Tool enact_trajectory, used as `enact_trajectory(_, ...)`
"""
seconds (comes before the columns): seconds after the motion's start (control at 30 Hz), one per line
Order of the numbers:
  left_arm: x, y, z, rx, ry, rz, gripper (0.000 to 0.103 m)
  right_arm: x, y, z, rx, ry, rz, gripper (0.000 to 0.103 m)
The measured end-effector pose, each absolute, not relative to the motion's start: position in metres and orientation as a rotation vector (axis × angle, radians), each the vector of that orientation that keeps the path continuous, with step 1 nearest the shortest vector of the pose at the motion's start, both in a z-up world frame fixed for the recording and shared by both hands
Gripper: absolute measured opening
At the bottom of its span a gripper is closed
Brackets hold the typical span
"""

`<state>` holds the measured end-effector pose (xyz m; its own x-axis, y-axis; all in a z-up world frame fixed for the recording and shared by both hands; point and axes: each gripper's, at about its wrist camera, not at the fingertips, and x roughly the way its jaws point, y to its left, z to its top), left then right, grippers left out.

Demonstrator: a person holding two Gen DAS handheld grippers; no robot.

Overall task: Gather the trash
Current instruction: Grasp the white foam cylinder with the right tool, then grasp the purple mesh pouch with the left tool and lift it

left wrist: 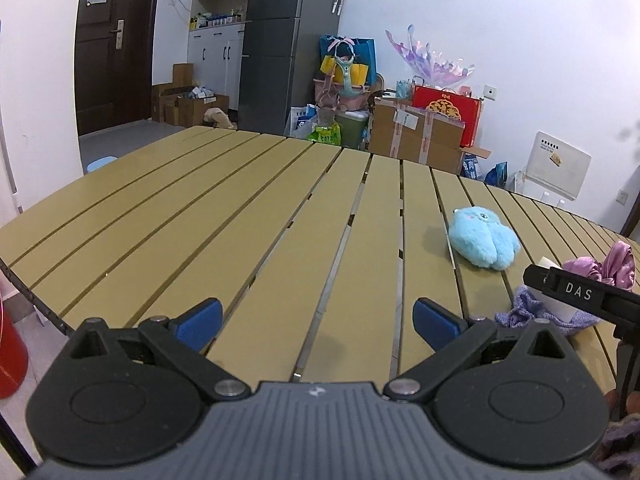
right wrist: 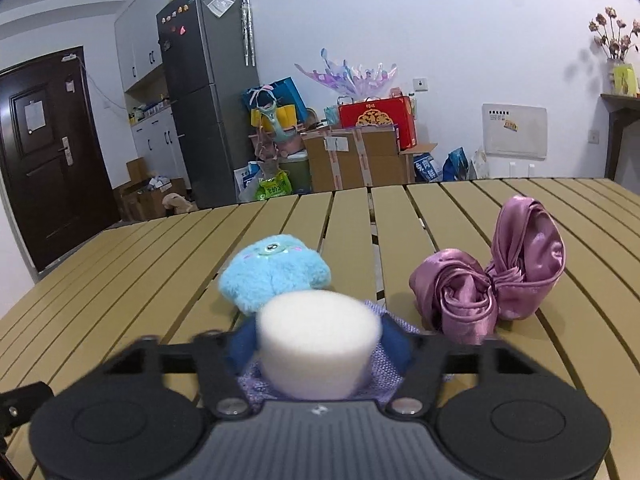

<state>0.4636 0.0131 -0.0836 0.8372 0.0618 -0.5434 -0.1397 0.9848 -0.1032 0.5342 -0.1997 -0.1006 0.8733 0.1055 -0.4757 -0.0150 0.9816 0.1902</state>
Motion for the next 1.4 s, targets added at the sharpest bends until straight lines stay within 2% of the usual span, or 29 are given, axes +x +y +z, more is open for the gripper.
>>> enact_trajectory(0.33,0.465,-0.005,-0.074,-0.133,0.561,0.053,0.103,0.509,-0.225,-0.080,0.234,0.421,0.076,0.056)
enact_trajectory(0.6,0.474,-0.059,-0.055,-0.015,0.489,0.017,0.103,0.469,-0.259,-0.069,0.206,0.349,0.029,0.056)
enact_trajectory(1.03,0.498,-0.152,-0.079,0.165,0.619,-0.181,0.103,0.445,-0.336,-0.085,0.290,0.351,-0.035,0.056)
enact_trajectory(1.4,0.540,-0.170,-0.112,0.113,0.739,-0.178,0.103,0.448,-0.349,-0.097,0.299,0.360,-0.033,0.056)
